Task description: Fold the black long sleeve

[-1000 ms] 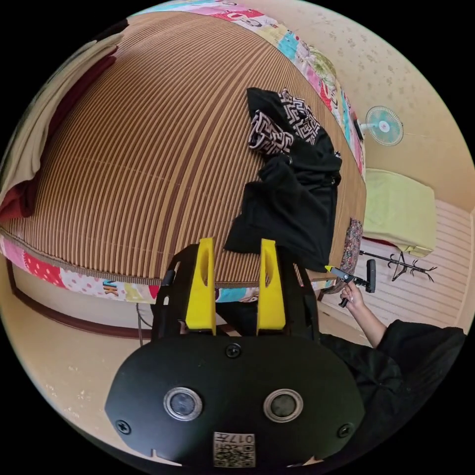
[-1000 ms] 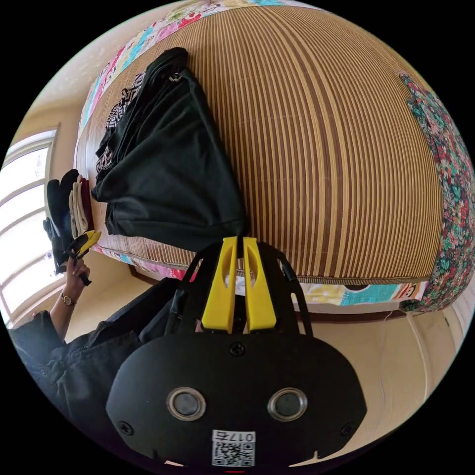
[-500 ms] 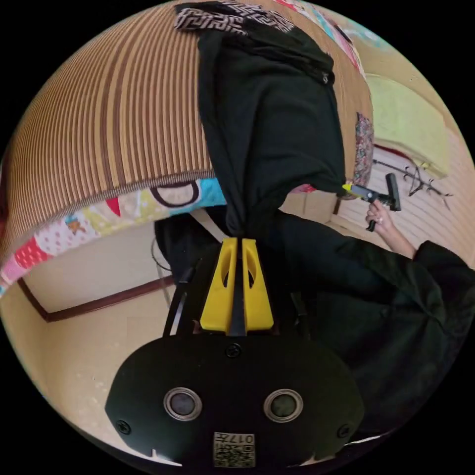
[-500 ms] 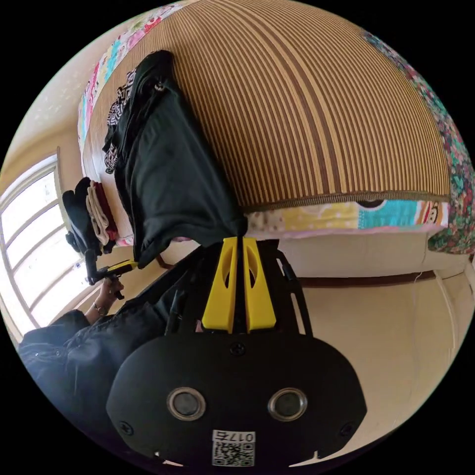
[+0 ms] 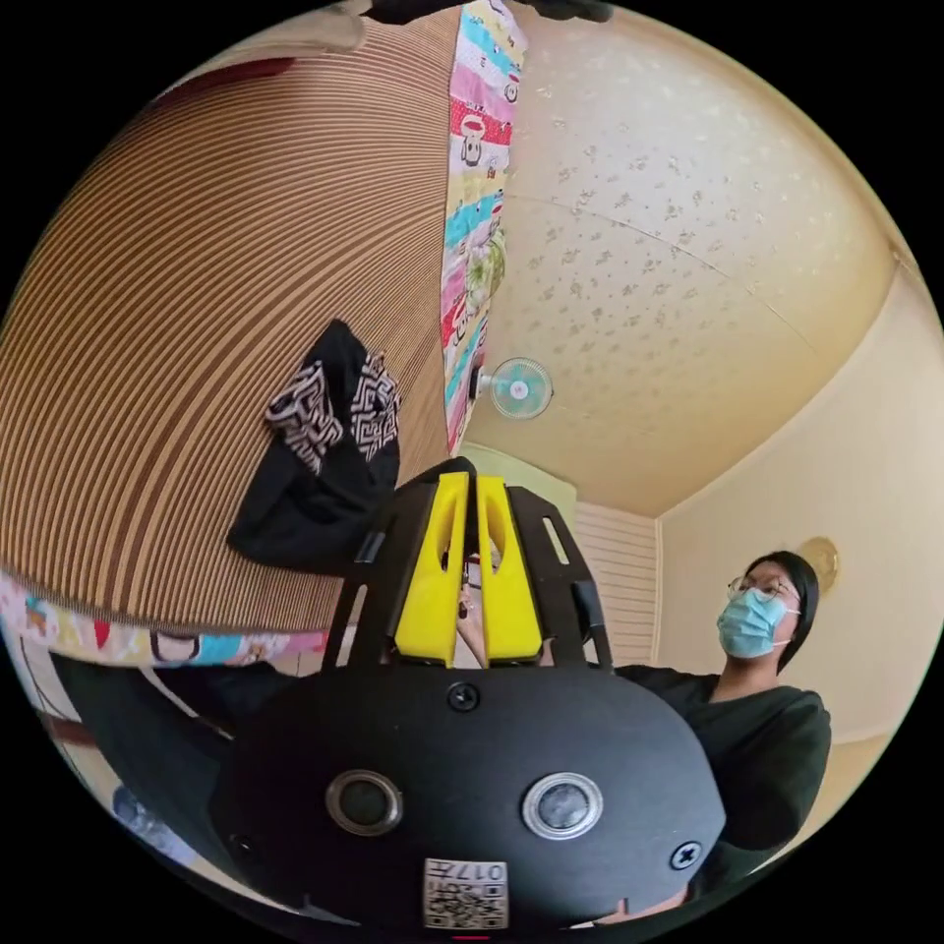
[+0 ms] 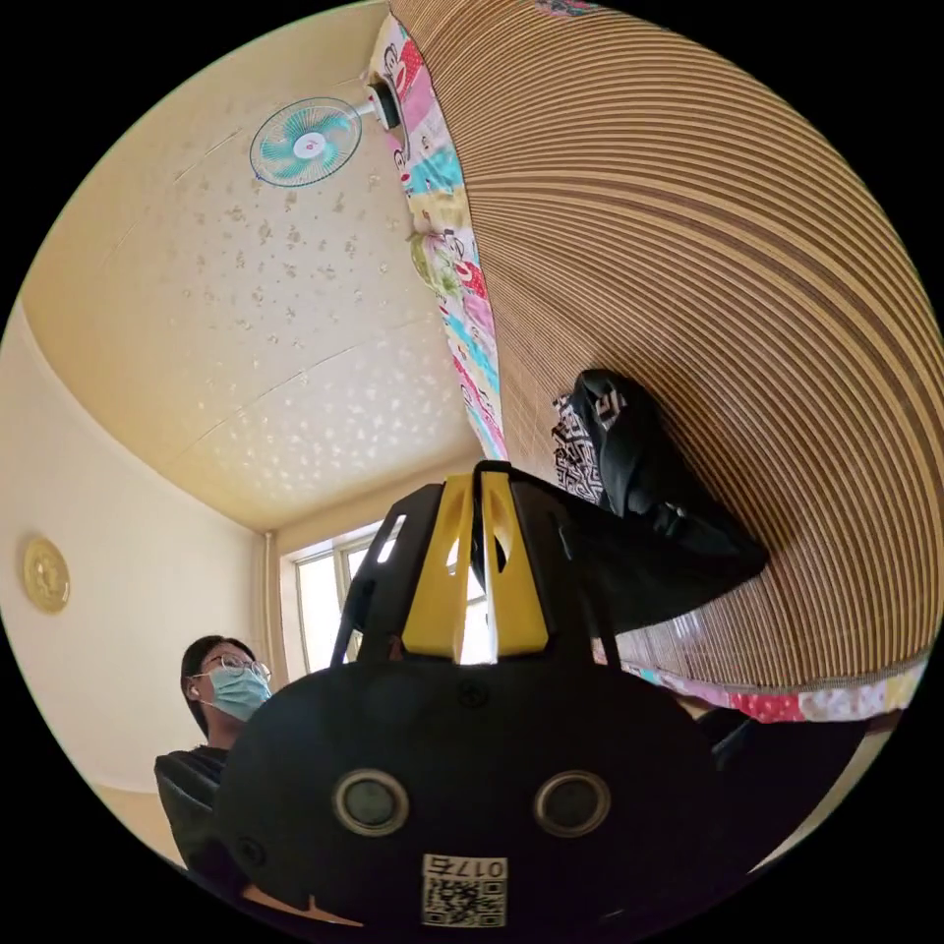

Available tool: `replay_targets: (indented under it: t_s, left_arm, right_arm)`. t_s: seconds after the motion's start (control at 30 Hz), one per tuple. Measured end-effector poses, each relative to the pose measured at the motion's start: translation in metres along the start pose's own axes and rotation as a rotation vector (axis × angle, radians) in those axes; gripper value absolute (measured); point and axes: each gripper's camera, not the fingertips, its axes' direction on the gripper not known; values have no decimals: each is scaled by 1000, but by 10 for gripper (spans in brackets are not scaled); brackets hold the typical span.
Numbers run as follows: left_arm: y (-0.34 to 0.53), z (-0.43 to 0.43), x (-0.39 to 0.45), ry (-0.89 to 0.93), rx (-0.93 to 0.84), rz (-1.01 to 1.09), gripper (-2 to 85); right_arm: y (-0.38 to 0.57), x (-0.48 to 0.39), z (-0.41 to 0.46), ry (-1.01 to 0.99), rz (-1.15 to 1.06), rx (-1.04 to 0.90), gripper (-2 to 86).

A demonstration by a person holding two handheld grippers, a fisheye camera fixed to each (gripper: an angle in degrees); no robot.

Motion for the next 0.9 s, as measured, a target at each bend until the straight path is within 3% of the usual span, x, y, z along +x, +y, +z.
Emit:
replay_targets:
  t_s: [0.1, 0.23, 0.47, 0.6, 0.7, 0.9]
  left_arm:
    - [-59, 29, -7, -113, 91, -17, 46]
    - [-82, 46, -3, -257, 167, -39, 125]
    - [13, 66, 0, -738, 77, -53, 159]
    - [50, 79, -34, -690, 26, -176, 165]
    - [66, 84, -54, -645, 95, -269, 159]
    - [64, 96, -68, -489, 180, -299, 104]
  right_arm:
    - [-53, -2, 50, 61, -18, 5, 23]
    - [-70, -20, 82, 286, -21, 53, 33]
    - [11, -51, 154, 908, -450, -201, 33]
    - [56, -22, 191, 1183, -612, -288, 28]
    - [49, 17, 196, 1436, -593, -316, 11]
    - [14, 33, 164, 1210, -403, -313, 3]
